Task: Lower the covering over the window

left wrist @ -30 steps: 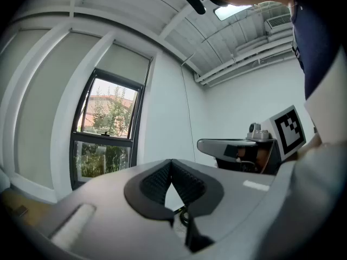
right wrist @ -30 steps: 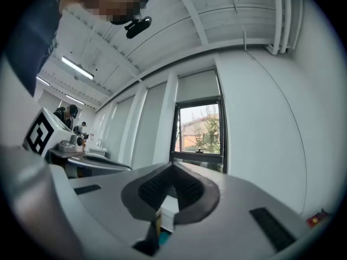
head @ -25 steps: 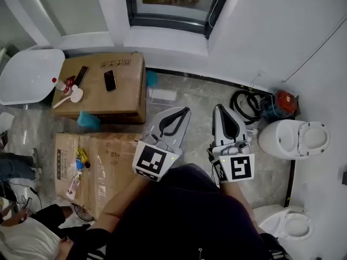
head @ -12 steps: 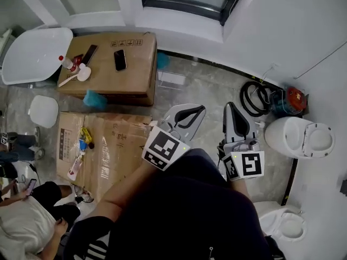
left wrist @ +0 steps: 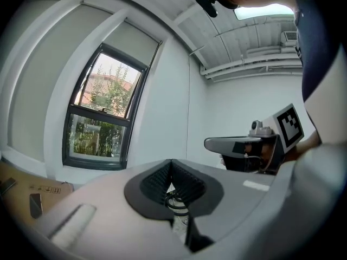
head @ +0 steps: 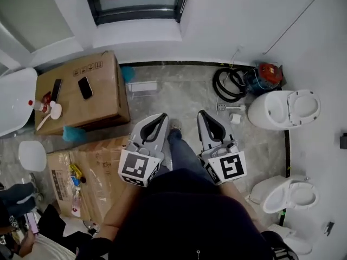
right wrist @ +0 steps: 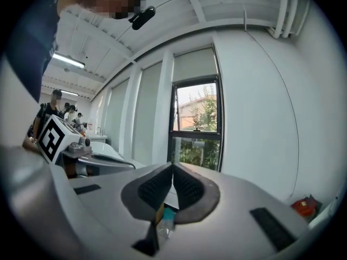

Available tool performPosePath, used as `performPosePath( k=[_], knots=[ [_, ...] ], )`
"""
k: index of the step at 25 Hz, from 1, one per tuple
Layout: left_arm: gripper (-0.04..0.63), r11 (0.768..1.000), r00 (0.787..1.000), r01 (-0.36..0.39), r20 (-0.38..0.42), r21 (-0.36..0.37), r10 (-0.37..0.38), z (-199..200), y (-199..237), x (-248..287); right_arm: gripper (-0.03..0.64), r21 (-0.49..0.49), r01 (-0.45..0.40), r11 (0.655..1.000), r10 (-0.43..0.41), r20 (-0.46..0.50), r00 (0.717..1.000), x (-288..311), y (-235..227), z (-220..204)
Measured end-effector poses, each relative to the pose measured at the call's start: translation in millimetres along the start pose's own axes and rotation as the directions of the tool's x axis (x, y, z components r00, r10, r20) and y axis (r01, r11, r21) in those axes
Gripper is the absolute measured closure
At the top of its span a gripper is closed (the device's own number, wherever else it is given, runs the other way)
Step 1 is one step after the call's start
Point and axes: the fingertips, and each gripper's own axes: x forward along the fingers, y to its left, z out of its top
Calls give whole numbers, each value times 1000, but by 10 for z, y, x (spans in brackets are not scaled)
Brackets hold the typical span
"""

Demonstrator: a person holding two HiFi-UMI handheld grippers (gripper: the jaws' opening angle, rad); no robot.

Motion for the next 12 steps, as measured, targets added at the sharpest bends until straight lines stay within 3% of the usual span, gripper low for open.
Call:
performPosePath(
  k=[5, 12],
  knots=[
    [586, 999, 999, -44, 16, 27, 44, 211, 213, 332, 603, 41, -4, 999, 3, 19, 1000, 391, -389, 12],
    [586, 986, 985, -166, 61, 34, 163, 575, 964, 998, 604, 10, -82, 997, 81, 102, 992, 1464, -962, 347]
  ],
)
